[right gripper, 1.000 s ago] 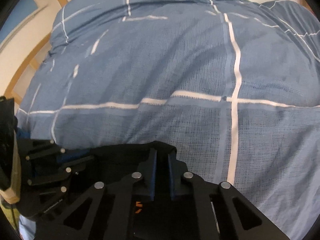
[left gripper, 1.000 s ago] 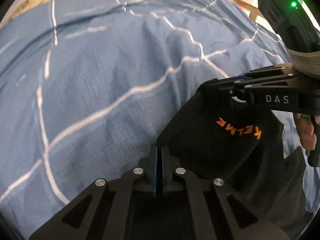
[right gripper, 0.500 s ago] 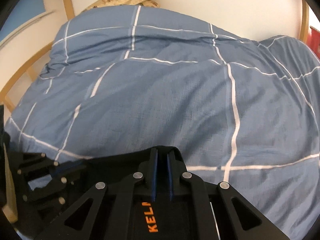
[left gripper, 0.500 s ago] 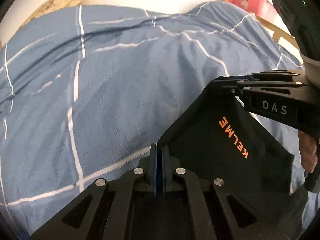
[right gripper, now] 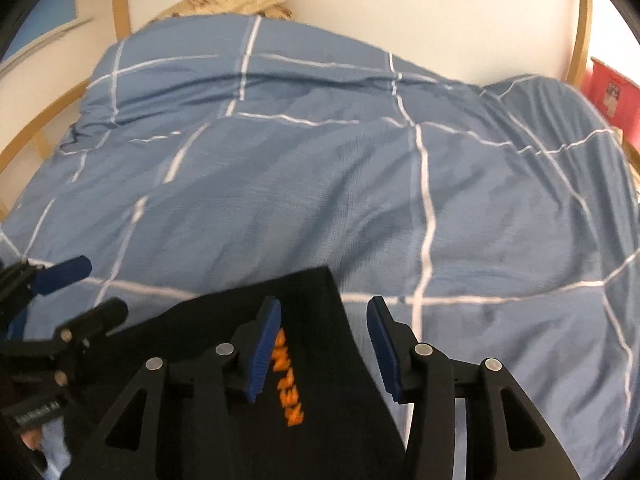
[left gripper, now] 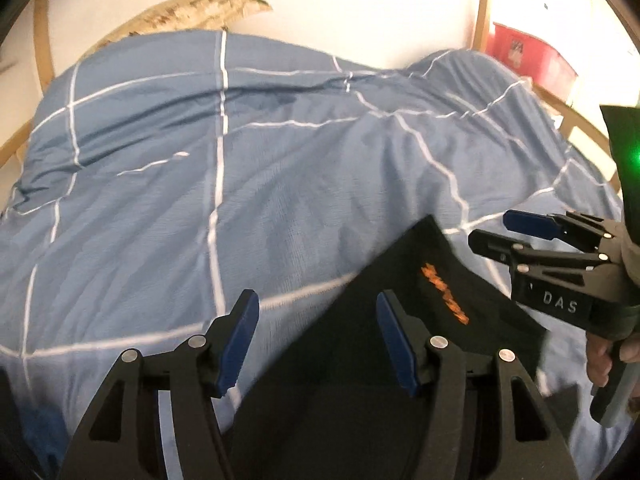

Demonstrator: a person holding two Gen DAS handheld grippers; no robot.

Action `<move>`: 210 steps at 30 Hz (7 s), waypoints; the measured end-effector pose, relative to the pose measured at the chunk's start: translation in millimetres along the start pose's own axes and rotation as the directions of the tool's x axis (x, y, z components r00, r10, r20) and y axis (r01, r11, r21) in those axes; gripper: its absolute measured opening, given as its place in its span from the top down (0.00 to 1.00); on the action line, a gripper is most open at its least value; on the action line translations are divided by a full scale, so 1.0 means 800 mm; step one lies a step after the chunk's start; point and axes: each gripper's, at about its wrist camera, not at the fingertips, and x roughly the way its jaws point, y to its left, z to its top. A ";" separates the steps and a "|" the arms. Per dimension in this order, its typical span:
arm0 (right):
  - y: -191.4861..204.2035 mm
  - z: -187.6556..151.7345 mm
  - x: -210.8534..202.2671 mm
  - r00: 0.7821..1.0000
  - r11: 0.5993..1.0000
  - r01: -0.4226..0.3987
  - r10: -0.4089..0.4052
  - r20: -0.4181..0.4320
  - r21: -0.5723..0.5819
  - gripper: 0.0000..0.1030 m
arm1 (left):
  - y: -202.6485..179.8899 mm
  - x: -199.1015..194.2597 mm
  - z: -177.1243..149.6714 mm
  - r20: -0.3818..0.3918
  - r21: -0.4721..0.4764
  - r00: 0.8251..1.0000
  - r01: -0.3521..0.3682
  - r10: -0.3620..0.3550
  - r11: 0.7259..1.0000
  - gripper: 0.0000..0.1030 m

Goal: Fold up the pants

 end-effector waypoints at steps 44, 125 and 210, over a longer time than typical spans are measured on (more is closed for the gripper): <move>0.053 -0.456 -0.315 0.967 0.841 -0.007 -0.133 0.219 0.540 0.25 | -0.026 -0.247 -0.344 0.033 -0.166 0.997 -0.065 0.071 0.984 0.32; 0.021 -0.012 -0.025 0.984 0.962 -0.060 0.013 0.176 0.266 0.96 | 0.101 -0.030 -0.109 -0.174 -0.445 0.985 -0.075 -0.004 0.892 0.43; -0.008 -0.070 0.042 0.982 0.950 -0.183 0.189 -0.001 0.251 0.53 | 0.043 -0.023 -0.157 0.027 -0.308 0.951 -0.285 0.308 0.908 0.09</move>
